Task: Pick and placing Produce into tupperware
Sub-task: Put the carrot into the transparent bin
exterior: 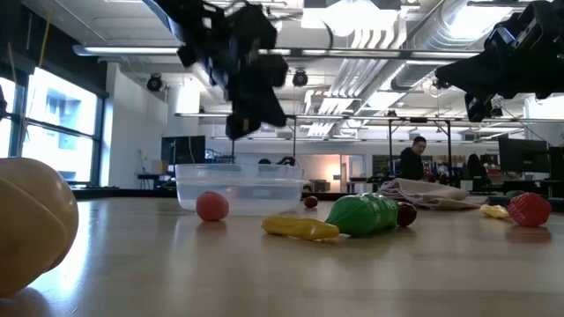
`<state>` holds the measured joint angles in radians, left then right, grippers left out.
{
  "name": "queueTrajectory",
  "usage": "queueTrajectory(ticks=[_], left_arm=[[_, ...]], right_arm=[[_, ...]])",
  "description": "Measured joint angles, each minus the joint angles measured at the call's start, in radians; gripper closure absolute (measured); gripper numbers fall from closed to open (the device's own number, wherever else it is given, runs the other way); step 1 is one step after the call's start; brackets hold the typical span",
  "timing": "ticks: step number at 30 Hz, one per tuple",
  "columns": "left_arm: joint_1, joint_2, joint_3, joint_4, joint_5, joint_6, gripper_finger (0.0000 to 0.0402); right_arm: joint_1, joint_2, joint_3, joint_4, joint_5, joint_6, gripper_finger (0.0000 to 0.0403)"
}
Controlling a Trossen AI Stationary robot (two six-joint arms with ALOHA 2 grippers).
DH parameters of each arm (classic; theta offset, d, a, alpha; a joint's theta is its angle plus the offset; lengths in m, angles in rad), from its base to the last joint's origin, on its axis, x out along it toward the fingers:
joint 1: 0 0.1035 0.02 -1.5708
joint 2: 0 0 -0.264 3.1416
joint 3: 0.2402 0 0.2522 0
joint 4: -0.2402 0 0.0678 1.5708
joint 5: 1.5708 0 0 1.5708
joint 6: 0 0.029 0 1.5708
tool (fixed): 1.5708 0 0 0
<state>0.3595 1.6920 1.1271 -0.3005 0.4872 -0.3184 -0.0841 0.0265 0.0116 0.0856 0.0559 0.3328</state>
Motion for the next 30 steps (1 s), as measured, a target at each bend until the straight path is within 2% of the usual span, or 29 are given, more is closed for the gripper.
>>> queueTrajectory(ticks=[5,11,16,18,24,30], left_arm=[[0.0,-0.197,0.0,-0.085,-0.101,0.053,0.0376],[0.0,-0.435,0.0,-0.262,-0.315,0.116,0.0376],[0.0,-0.538,-0.013,-0.407,-0.46,0.152,0.0376],[0.0,-0.558,-0.056,-0.4,-0.459,0.191,0.0376],[-0.001,-0.584,-0.247,-0.268,-0.349,0.245,0.0376],[0.004,-0.681,-0.3,-0.233,-0.395,0.278,0.0376]], right_arm=[[0.0,0.0,0.0,0.002,0.0,0.0,0.0402],[0.0,0.0,0.0,0.008,0.0,0.007,0.0402],[0.0,0.0,0.0,0.008,0.0,0.029,0.0402],[0.0,0.0,0.0,0.008,-0.003,0.029,0.0402],[0.0,0.0,0.0,0.008,-0.003,0.029,0.0402],[0.0,0.0,0.0,0.008,-0.003,0.033,0.0402]])
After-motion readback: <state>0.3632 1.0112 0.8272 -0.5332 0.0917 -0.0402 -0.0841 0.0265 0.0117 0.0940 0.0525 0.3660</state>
